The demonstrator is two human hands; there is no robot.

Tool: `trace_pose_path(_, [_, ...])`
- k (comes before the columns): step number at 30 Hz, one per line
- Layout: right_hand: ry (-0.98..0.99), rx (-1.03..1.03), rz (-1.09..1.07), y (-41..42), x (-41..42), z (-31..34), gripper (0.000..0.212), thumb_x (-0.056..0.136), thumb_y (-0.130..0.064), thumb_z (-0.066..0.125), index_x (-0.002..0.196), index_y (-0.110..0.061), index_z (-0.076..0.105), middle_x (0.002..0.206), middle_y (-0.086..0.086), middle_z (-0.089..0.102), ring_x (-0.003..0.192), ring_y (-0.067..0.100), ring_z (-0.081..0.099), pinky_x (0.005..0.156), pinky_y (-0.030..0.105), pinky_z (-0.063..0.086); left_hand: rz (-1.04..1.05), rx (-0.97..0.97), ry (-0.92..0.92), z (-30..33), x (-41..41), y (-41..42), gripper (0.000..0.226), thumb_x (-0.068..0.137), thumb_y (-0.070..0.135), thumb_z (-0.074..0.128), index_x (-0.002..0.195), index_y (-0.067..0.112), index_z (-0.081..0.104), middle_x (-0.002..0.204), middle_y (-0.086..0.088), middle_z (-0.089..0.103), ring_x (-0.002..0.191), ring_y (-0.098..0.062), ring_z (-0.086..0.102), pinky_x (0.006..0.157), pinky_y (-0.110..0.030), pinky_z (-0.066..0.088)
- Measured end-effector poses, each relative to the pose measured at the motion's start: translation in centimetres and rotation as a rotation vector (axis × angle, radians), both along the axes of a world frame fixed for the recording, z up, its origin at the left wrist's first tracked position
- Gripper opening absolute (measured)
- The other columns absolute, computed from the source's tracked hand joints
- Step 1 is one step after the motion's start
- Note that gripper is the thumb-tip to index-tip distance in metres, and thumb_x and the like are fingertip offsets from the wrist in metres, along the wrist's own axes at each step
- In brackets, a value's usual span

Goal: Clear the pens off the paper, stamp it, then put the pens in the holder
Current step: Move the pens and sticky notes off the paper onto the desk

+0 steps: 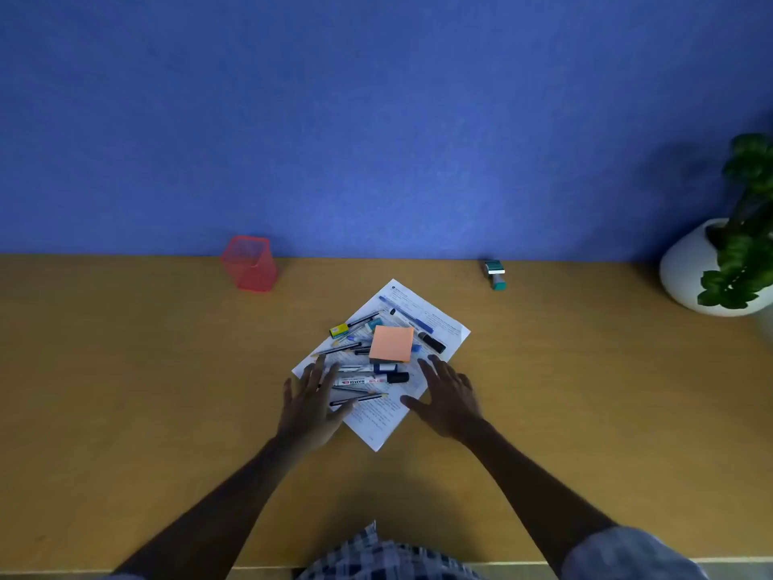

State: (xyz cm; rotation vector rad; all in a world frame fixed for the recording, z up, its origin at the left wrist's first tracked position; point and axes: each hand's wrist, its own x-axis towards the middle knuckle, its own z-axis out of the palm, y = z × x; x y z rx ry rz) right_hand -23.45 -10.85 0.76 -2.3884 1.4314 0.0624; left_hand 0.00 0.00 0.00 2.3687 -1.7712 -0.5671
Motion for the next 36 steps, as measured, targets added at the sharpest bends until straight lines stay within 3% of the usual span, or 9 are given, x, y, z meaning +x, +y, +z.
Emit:
trace_pose_path(11, [0.017, -0.002, 0.019, 0.4, -0.1, -1.1, 0.085, 0.082, -0.065, 0.055, 0.15, -0.023, 0.026, 0.161, 0.004, 0.019, 0.146, 0.024, 0.022, 0.115, 0.046, 0.025, -0.004, -0.043, -0.044, -1.2, -0.9, 0.0, 0.086, 0.089, 0.073, 0.033, 0.155, 0.033, -0.005, 0.164, 0.006, -0.012, 0.152, -0.02, -0.011, 0.118, -0.055, -0.007])
trace_pose_path(14, [0.004, -0.008, 0.019, 0.4, -0.2, -1.4, 0.085, 0.082, -0.066, 0.055, 0.15, -0.023, 0.026, 0.161, 0.003, 0.02, 0.146, 0.023, 0.023, 0.115, 0.045, 0.025, -0.089, -0.087, -0.032, -1.4, -1.1, -0.5, 0.089, 0.086, 0.072, 0.041, 0.155, 0.032, 0.003, 0.164, 0.007, -0.009, 0.152, -0.02, -0.008, 0.118, -0.054, -0.009])
trace_pose_path(19, [-0.022, -0.002, 0.019, 0.6, -0.4, -1.7, 0.085, 0.084, -0.065, 0.054, 0.151, -0.023, 0.023, 0.161, 0.003, 0.017, 0.147, 0.024, 0.02, 0.117, 0.046, 0.023, -0.26, -0.136, 0.03, -1.1, -1.8, -2.4, 0.073, 0.091, 0.05, 0.057, 0.153, 0.03, 0.024, 0.164, 0.005, 0.008, 0.153, -0.019, 0.003, 0.119, -0.052, -0.001])
trace_pose_path(28, [-0.063, -0.024, -0.005, 1.1, -0.5, -2.0, 0.084, 0.083, -0.065, 0.054, 0.15, -0.026, 0.022, 0.16, 0.003, 0.021, 0.147, 0.024, 0.022, 0.117, 0.043, 0.021, -0.305, -0.109, -0.084, -1.3, -3.0, -4.3, 0.049, 0.103, 0.04, 0.036, 0.151, 0.036, 0.028, 0.162, -0.005, 0.019, 0.152, -0.023, 0.01, 0.12, -0.055, 0.001])
trace_pose_path(33, [-0.08, -0.039, 0.0, 1.3, -0.4, -2.1, 0.082, 0.084, -0.065, 0.052, 0.15, -0.025, 0.022, 0.161, 0.004, 0.02, 0.147, 0.024, 0.021, 0.118, 0.043, 0.02, -0.356, -0.255, -0.099, -1.4, -2.3, -3.7, 0.043, 0.1, 0.029, 0.039, 0.142, 0.03, 0.049, 0.147, -0.008, 0.047, 0.139, -0.029, 0.041, 0.113, -0.06, 0.025])
trace_pose_path(36, [-0.103, -0.06, 0.007, 1.6, -0.5, -1.9, 0.08, 0.086, -0.063, 0.051, 0.15, -0.024, 0.023, 0.161, 0.004, 0.02, 0.147, 0.024, 0.021, 0.119, 0.043, 0.019, -0.368, -0.299, -0.104, -1.6, -1.6, -3.3, 0.047, 0.096, 0.018, 0.053, 0.141, 0.029, 0.05, 0.146, -0.007, 0.049, 0.137, -0.03, 0.044, 0.11, -0.06, 0.029])
